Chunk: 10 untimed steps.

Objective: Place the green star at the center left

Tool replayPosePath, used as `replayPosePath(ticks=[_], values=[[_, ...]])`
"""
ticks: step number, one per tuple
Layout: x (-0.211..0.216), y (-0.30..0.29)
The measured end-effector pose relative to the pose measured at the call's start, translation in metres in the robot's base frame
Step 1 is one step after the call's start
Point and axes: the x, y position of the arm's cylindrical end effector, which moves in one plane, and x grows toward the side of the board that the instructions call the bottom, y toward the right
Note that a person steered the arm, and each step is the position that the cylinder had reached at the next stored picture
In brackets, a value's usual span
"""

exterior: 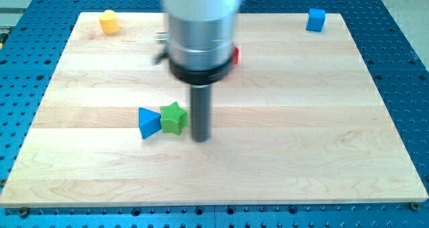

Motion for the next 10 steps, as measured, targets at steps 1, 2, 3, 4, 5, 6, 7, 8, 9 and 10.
replayPosePath(ticks=[1, 2, 3, 4, 5, 6, 7, 8, 9, 10], values=[[-0.029, -0.058], [-0.065, -0.075], [-0.077, -0.02], [-0.099, -0.045], [-0.099, -0.103], [-0.11, -0.117], [-0.136, -0.116], [-0.135, -0.139], [-0.14, -0.146], [-0.121, -0.169]])
